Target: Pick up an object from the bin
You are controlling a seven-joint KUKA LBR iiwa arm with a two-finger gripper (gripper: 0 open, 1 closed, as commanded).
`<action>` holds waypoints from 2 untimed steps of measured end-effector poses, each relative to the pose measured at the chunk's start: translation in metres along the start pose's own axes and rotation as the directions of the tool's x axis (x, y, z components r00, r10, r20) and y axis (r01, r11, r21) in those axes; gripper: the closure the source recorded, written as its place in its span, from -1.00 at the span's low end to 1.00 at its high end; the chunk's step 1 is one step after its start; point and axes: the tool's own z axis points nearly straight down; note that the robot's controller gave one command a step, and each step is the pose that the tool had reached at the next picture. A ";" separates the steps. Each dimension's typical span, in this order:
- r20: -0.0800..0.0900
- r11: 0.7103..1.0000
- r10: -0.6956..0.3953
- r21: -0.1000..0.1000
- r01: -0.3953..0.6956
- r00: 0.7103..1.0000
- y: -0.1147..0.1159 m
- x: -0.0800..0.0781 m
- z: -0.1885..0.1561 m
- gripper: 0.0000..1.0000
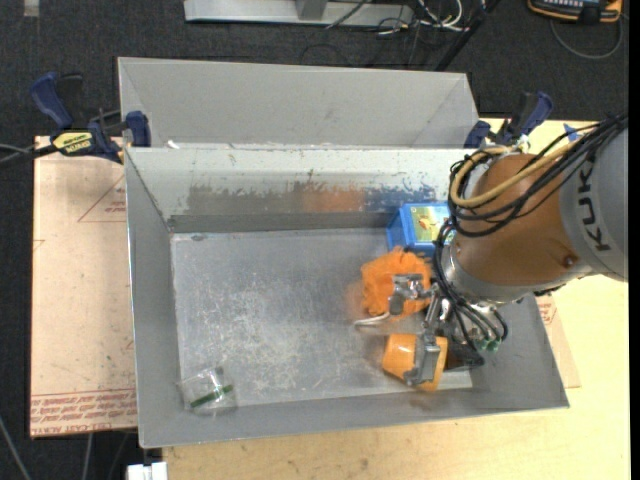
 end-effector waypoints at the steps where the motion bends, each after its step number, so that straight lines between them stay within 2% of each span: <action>1: -0.002 1.000 0.024 -0.001 -0.024 1.000 -0.039 0.000 0.070 -1.00; 2: 0.017 1.000 0.019 0.000 -0.019 1.000 -0.049 -0.004 0.100 -1.00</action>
Offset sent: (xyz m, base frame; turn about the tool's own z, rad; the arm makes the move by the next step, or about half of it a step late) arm -0.0048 -0.0479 -0.0859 0.0022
